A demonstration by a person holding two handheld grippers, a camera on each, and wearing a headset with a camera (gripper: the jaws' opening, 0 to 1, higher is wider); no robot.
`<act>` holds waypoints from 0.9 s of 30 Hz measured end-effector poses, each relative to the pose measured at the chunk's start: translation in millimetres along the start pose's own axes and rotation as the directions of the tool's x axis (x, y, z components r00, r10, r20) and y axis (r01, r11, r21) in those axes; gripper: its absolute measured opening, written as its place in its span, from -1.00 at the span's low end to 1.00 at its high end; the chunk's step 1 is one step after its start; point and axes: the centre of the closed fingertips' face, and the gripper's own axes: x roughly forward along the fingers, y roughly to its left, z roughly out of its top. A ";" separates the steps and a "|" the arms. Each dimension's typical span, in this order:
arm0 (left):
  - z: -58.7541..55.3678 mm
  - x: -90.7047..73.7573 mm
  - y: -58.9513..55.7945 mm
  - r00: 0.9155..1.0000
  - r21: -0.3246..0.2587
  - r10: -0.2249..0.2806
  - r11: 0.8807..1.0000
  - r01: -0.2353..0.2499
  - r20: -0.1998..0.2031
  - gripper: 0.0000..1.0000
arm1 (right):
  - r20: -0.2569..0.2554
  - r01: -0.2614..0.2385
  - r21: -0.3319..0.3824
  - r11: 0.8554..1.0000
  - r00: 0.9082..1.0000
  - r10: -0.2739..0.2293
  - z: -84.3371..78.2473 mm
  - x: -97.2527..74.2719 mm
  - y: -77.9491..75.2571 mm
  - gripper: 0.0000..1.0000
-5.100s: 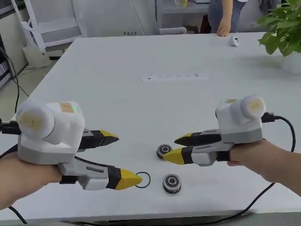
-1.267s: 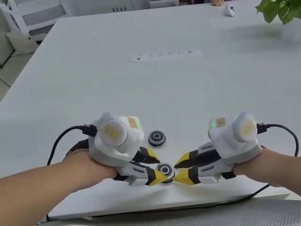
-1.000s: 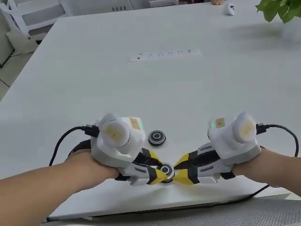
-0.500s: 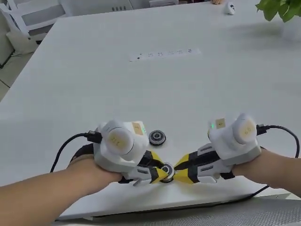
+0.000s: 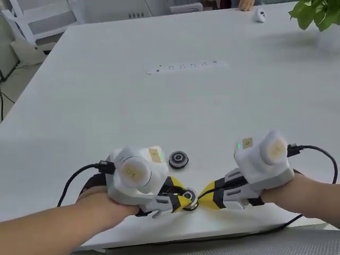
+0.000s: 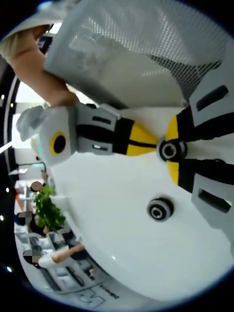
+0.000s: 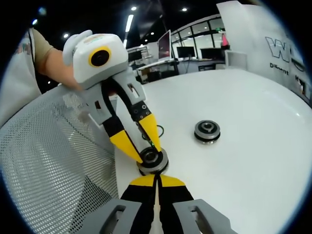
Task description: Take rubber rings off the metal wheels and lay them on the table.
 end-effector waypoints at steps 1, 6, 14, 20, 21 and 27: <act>0.0 0.0 0.0 1.000 0.000 0.001 1.000 -0.001 -0.001 -0.74 | 0.004 -0.001 0.014 1.000 1.000 0.001 -0.2 -0.1 -0.1 -1.00; 0.5 0.1 -0.8 1.000 0.006 0.008 1.000 -0.008 -0.002 -0.74 | 0.024 -0.003 0.083 0.997 1.000 0.001 1.4 -3.1 -1.4 -1.00; 0.0 0.2 -0.8 1.000 0.003 0.011 1.000 -0.011 -0.009 -0.74 | 0.060 -0.012 0.161 0.987 0.998 0.002 5.5 -7.0 -2.9 -1.00; -0.1 0.4 -0.7 1.000 0.005 0.011 1.000 -0.011 -0.010 -0.75 | 0.082 -0.018 0.207 0.978 0.997 0.001 7.8 -8.6 -2.4 -1.00; -0.2 0.4 -0.7 1.000 0.005 0.012 1.000 -0.012 -0.010 -0.75 | 0.088 -0.022 0.217 0.976 0.996 0.002 8.5 -8.9 -2.3 -1.00; -0.6 0.7 -0.8 1.000 -0.002 0.012 1.000 -0.012 -0.016 -0.75 | 0.105 -0.030 0.239 0.971 0.994 0.005 10.1 -9.9 -0.2 -1.00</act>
